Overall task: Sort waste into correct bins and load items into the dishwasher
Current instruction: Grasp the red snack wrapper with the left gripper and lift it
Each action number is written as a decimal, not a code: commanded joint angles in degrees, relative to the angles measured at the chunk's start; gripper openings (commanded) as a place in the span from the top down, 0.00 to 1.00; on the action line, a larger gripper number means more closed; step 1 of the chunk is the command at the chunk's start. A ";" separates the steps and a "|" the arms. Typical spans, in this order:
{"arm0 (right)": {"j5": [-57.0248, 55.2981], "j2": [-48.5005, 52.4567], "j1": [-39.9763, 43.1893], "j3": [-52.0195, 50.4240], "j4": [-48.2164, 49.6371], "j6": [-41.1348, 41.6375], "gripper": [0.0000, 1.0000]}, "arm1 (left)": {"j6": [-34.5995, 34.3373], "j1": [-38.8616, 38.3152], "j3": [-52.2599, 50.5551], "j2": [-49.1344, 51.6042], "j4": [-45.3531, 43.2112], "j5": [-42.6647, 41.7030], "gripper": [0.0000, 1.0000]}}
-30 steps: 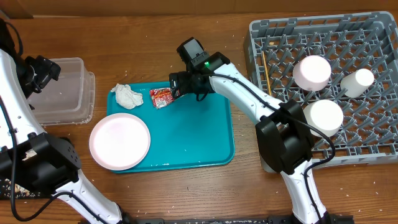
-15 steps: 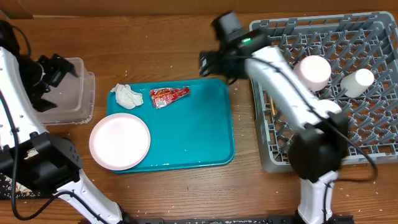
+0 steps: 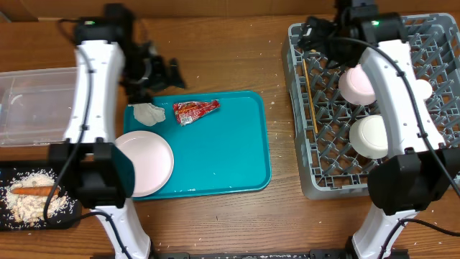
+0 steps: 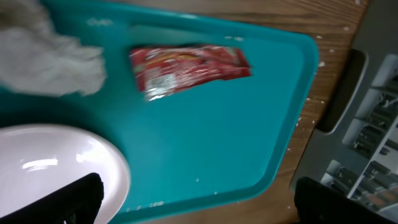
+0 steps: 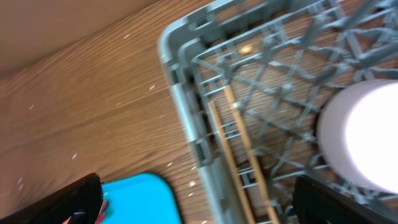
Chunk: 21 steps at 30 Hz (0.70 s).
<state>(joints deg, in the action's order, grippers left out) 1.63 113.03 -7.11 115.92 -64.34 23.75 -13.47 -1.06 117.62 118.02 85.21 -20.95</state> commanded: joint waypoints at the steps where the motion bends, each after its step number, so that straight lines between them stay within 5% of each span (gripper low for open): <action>1: -0.52 -0.04 1.44 0.39 0.13 0.09 0.00 | 1.70 -4.39 -0.48 -0.37 -3.87 1.49 0.00; 6: -0.50 -0.04 2.64 0.39 1.27 0.09 0.00 | 6.27 -10.62 -0.85 -0.17 -9.09 3.58 0.00; 14: -0.50 -0.04 2.64 0.39 1.18 0.09 0.00 | 13.05 -18.14 -1.33 4.74 -10.32 26.21 0.00; 21: -0.50 -0.04 2.64 0.39 1.18 0.09 0.00 | 25.68 -19.52 -1.33 13.00 -8.41 31.93 0.00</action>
<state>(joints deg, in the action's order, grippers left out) 1.45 113.03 -4.54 115.92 -63.48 23.77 4.34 -20.40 116.90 126.82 76.20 3.84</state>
